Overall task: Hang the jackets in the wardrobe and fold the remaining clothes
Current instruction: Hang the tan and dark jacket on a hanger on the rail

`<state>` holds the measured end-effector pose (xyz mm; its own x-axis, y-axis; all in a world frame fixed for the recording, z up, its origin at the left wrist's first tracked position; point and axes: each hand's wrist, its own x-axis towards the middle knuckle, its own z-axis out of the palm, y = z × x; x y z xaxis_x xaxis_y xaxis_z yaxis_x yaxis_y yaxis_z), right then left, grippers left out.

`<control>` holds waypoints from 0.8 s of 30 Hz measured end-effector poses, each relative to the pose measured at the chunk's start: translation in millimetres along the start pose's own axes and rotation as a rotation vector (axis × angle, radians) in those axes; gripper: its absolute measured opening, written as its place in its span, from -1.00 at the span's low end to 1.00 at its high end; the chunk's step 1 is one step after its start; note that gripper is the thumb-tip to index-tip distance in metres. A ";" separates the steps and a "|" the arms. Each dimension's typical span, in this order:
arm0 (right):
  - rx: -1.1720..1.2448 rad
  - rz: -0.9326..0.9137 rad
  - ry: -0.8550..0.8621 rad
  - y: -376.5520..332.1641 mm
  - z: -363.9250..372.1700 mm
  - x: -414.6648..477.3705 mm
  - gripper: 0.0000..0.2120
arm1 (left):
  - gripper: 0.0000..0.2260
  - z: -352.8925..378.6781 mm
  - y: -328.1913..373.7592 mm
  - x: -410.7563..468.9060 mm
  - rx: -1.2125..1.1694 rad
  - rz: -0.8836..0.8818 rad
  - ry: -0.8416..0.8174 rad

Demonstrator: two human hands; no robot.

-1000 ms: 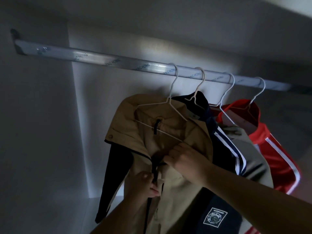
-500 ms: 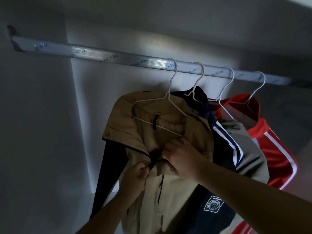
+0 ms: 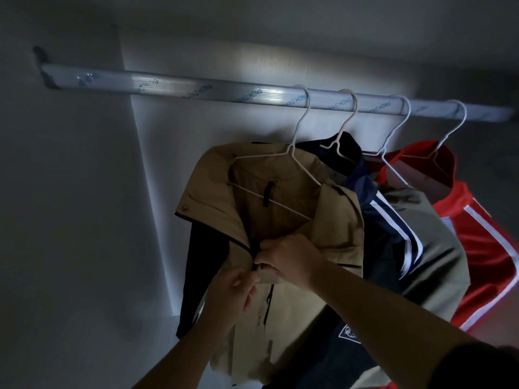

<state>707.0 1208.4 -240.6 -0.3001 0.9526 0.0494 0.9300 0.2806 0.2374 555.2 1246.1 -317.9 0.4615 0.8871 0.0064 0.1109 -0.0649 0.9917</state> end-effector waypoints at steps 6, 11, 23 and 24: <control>0.009 -0.048 -0.005 -1.0 3.5 10.6 -0.72 | -0.80 -6.9 -3.6 -3.7 -0.040 0.021 -0.003; 0.021 -0.083 -0.022 -2.1 5.5 15.4 -0.72 | -0.74 -14.7 -5.5 -3.7 -0.028 0.044 -0.044; 0.309 0.194 0.078 -7.2 -15.1 9.3 -0.80 | -0.80 11.8 -9.4 12.5 0.517 0.174 0.037; 0.250 0.207 0.090 -7.7 -17.3 8.3 -0.82 | -0.88 17.2 -6.4 14.2 0.554 0.199 0.084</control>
<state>693.6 1212.1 -225.2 -0.1070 0.9813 0.1599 0.9930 0.1134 -0.0316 576.1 1251.2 -326.3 0.4515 0.8652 0.2179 0.4832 -0.4424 0.7555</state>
